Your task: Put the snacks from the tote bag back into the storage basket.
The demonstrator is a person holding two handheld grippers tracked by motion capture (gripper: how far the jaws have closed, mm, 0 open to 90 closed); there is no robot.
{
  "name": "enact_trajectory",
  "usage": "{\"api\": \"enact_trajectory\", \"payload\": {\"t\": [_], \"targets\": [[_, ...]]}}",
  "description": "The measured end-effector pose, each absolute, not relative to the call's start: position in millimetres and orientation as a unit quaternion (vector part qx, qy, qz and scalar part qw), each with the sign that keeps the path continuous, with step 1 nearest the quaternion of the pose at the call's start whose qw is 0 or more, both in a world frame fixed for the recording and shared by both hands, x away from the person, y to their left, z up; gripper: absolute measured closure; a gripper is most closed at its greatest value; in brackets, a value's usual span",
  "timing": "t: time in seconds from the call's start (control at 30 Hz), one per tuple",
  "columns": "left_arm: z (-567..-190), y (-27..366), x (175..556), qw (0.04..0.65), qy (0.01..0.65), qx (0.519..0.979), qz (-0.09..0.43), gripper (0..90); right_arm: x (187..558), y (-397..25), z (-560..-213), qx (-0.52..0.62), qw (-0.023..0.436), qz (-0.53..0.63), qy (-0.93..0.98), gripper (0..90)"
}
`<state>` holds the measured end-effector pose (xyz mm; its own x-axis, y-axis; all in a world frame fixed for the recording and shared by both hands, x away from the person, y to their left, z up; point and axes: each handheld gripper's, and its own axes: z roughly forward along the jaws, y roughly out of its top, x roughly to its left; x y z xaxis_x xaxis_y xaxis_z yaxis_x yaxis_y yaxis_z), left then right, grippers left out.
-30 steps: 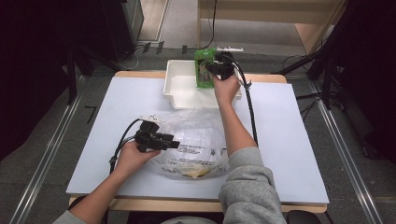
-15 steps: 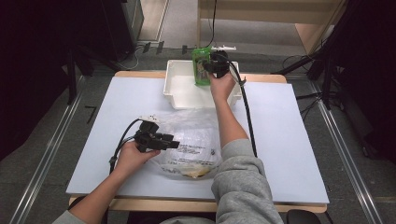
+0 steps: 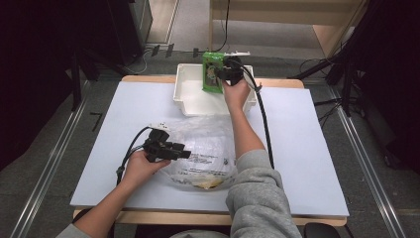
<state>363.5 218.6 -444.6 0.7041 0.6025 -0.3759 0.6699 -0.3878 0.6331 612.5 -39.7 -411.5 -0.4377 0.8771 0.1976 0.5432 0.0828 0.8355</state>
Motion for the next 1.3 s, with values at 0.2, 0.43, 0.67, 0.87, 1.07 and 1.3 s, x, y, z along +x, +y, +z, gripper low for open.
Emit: {"api": "enact_trajectory", "payload": {"t": [0.2,0.43,0.67,0.87,1.07,1.3], "targets": [[-445,219,364,0.400,0.383,0.832,-0.043,49.5,617,-38,-421,0.504,0.175,0.438,0.723,68.1],[-445,220,364,0.400,0.383,0.831,-0.043,49.5,620,-38,-424,0.510,0.173,0.432,0.724,66.9],[-445,219,363,0.400,0.382,0.832,-0.043,49.5,620,-40,-423,0.517,0.175,0.421,0.724,61.4],[-445,219,364,0.398,0.383,0.832,-0.043,49.5,621,-43,-420,0.517,0.198,0.405,0.728,59.8],[-445,219,364,0.399,0.382,0.832,-0.044,49.5,624,-46,-420,0.537,0.193,0.409,0.712,52.3],[-445,218,363,0.399,0.383,0.832,-0.044,49.5,627,-47,-423,0.540,0.197,0.401,0.713,49.6]]}}
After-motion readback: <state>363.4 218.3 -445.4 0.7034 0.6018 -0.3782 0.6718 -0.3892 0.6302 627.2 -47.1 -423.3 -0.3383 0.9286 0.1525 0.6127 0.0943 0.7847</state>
